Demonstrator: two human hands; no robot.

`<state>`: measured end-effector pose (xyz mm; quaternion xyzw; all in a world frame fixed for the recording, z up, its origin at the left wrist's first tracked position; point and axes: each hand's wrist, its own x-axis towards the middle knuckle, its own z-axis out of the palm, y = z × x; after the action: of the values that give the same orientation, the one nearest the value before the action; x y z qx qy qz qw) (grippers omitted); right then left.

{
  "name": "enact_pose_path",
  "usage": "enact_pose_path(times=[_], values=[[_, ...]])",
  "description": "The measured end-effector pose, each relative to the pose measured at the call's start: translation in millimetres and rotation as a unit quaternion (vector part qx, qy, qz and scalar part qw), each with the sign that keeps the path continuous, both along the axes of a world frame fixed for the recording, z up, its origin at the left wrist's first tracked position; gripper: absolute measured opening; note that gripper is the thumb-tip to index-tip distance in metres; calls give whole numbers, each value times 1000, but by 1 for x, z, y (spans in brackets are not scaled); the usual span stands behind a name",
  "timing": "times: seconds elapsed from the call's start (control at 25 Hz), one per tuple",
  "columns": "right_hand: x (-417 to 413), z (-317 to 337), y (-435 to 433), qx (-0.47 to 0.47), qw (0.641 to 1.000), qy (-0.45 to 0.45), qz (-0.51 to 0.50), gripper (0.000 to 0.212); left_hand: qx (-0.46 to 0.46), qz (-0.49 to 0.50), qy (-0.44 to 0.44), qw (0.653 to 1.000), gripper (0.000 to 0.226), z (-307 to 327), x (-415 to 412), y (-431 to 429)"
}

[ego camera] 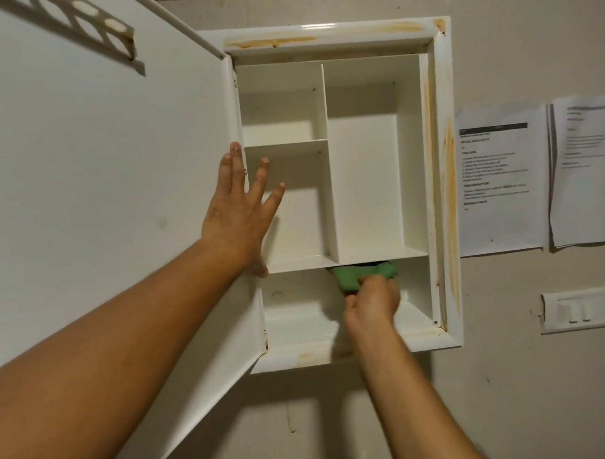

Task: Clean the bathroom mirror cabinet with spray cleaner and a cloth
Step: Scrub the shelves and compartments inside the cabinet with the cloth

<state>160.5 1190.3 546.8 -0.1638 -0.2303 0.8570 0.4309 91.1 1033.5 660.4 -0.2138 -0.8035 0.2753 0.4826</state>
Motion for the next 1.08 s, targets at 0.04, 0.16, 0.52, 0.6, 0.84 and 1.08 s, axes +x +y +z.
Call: enact_pose_path(times=[0.04,0.16,0.52,0.6,0.84,1.08], values=[[-12,1,-26,26,999,-23,-14,58,-8,9,4,1000,152,1,1,-2],[-43,1,-99,89,993,-24,74,53,-31,29,8,999,153,3,5,-11],[-23,-7,-51,68,997,-23,-3,53,-42,22,11,999,157,5,3,-14],[-50,-5,-90,115,991,-25,64,55,-43,26,11,999,155,4,3,-14],[-52,-15,-50,29,992,32,117,51,-41,18,14,999,155,5,4,-14],[-74,-6,-103,121,986,-9,114,53,-38,19,12,999,155,5,2,-14]])
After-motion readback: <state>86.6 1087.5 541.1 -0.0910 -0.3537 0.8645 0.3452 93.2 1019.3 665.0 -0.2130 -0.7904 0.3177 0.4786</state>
